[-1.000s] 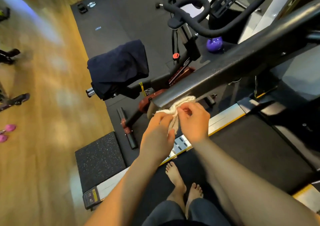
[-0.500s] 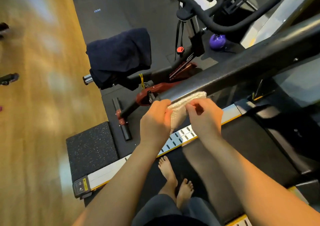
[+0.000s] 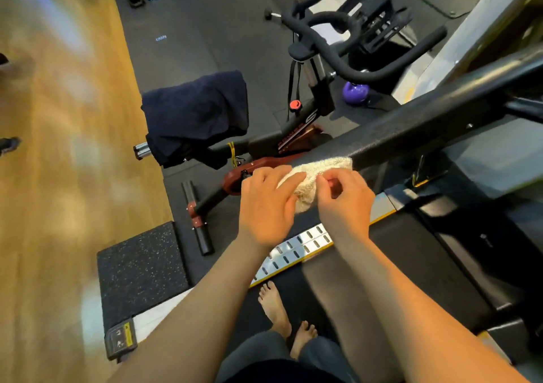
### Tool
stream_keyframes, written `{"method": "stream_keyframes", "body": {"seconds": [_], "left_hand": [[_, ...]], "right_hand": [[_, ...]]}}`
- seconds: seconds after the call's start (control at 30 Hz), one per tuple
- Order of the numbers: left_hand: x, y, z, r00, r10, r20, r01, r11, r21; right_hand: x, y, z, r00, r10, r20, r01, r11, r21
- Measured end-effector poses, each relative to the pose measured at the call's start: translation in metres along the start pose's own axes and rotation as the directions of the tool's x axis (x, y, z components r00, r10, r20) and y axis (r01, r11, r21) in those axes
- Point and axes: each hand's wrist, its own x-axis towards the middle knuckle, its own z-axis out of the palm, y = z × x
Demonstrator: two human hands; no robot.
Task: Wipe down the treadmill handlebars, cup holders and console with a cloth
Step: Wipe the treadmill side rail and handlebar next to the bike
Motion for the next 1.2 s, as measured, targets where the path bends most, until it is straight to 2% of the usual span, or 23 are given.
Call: {"method": "stream_keyframes", "body": {"seconds": [0.1,0.2,0.27,0.33,0.43,0.53,0.6,0.7,0.77,0.83,0.93,1.0,1.07,1.17,1.2], "left_hand": [[-0.015,-0.018,-0.006,0.997,-0.050,0.054,0.056,0.992,-0.113],[-0.027,-0.027,-0.013,0.973,-0.207,0.102,0.223,0.958,-0.182],[-0.026,-0.023,-0.017,0.944,-0.301,0.137,0.322,0.933,-0.163],[-0.016,-0.008,-0.024,0.956,-0.254,0.149,0.269,0.959,-0.092],[0.008,0.022,-0.024,0.980,-0.075,0.182,0.086,0.995,-0.052],[0.019,0.032,-0.020,0.975,-0.113,0.192,0.137,0.984,-0.115],[0.007,0.022,-0.020,0.971,-0.171,0.164,0.198,0.966,-0.165],[-0.019,0.002,-0.023,0.954,-0.269,0.130,0.293,0.929,-0.228],[-0.021,0.001,-0.024,0.944,-0.291,0.155,0.318,0.927,-0.200],[-0.010,0.007,-0.024,0.956,-0.237,0.172,0.261,0.956,-0.136],[0.004,0.019,-0.022,0.971,-0.152,0.185,0.180,0.973,-0.147],[0.008,0.019,-0.021,0.975,-0.144,0.166,0.174,0.968,-0.181],[0.000,0.011,-0.019,0.972,-0.181,0.152,0.212,0.950,-0.229],[-0.021,-0.006,-0.012,0.946,-0.261,0.194,0.309,0.906,-0.288],[-0.024,-0.007,-0.011,0.943,-0.268,0.199,0.318,0.901,-0.295]], "right_hand": [[-0.009,-0.002,0.012,0.994,-0.031,0.108,0.046,0.990,-0.134],[-0.010,-0.017,0.021,0.978,-0.057,0.201,0.102,0.970,-0.222],[-0.006,-0.023,0.019,0.968,-0.088,0.234,0.160,0.938,-0.306],[0.005,-0.020,0.006,0.972,-0.113,0.207,0.183,0.915,-0.360],[0.027,-0.008,-0.017,0.994,-0.054,0.093,0.082,0.939,-0.335],[0.027,-0.011,-0.013,1.000,-0.008,-0.010,0.005,0.967,-0.255],[0.011,-0.016,0.003,0.999,-0.037,-0.003,0.035,0.967,-0.252],[-0.012,-0.016,0.016,0.970,-0.181,0.162,0.227,0.911,-0.343],[-0.005,-0.013,0.006,0.943,-0.217,0.251,0.301,0.876,-0.376],[0.011,-0.008,-0.008,0.948,-0.164,0.272,0.260,0.891,-0.372],[0.018,-0.003,-0.011,0.982,-0.104,0.156,0.144,0.951,-0.275],[0.009,-0.009,0.001,0.991,-0.101,0.083,0.121,0.952,-0.280],[-0.001,-0.017,0.015,0.976,-0.193,0.097,0.215,0.896,-0.388],[-0.001,-0.014,0.015,0.891,-0.380,0.248,0.454,0.739,-0.498],[0.006,-0.011,0.011,0.870,-0.422,0.254,0.491,0.695,-0.525]]}}
